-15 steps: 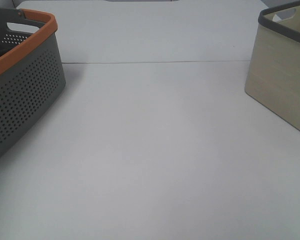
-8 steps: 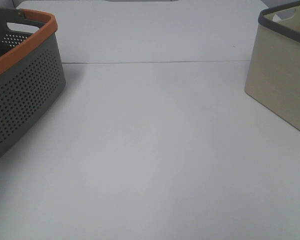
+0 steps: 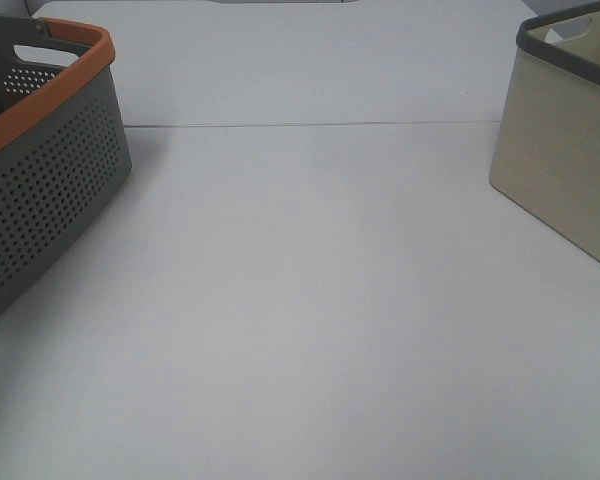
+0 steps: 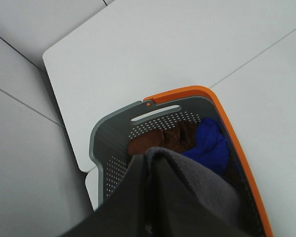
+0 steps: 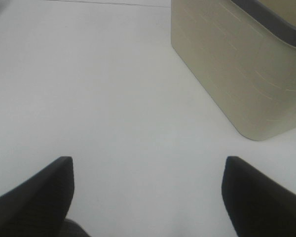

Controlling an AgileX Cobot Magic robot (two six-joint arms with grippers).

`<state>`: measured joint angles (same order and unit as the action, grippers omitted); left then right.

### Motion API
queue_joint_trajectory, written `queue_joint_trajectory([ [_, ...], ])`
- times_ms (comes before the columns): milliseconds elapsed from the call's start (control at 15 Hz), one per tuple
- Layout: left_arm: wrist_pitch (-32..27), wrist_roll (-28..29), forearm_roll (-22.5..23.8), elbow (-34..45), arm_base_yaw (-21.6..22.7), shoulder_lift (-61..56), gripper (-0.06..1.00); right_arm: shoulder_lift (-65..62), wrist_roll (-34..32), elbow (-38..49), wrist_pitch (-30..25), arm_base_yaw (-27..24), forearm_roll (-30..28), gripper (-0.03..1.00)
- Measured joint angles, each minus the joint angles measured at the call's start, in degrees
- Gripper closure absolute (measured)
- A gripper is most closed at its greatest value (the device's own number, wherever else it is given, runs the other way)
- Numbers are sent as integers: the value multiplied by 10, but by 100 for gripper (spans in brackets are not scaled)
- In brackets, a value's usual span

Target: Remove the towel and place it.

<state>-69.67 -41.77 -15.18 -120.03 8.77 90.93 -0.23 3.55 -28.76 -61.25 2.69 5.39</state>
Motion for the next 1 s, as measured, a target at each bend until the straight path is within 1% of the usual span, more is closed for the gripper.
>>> queue_joint_trajectory([
  [133,-1,1,-19,-4,0,-12,94,1,-1,-4,7,0,15,23],
  [333,-4,23,-73,-64,0,-13,94,57,9,-28,57,0,79,23],
  [467,-4,40,-96,-87,0,-13,94,92,40,-44,72,0,112,23],
  [533,2,59,-123,-101,0,-13,94,124,93,-58,78,0,144,23],
  [667,32,71,-168,-105,-6,-13,94,160,171,-72,81,0,194,23],
  [733,39,72,-174,-105,-13,-13,94,168,189,-74,81,0,208,23],
  [800,57,72,-178,-105,-34,-13,94,180,215,-77,83,0,238,23],
  [867,76,70,-176,-105,-69,-11,94,192,239,-78,83,0,260,23],
  [933,93,69,-159,-105,-106,-8,94,202,260,-78,84,0,272,23],
  [1000,103,69,-129,-107,-146,0,94,213,274,-78,91,0,278,23],
])
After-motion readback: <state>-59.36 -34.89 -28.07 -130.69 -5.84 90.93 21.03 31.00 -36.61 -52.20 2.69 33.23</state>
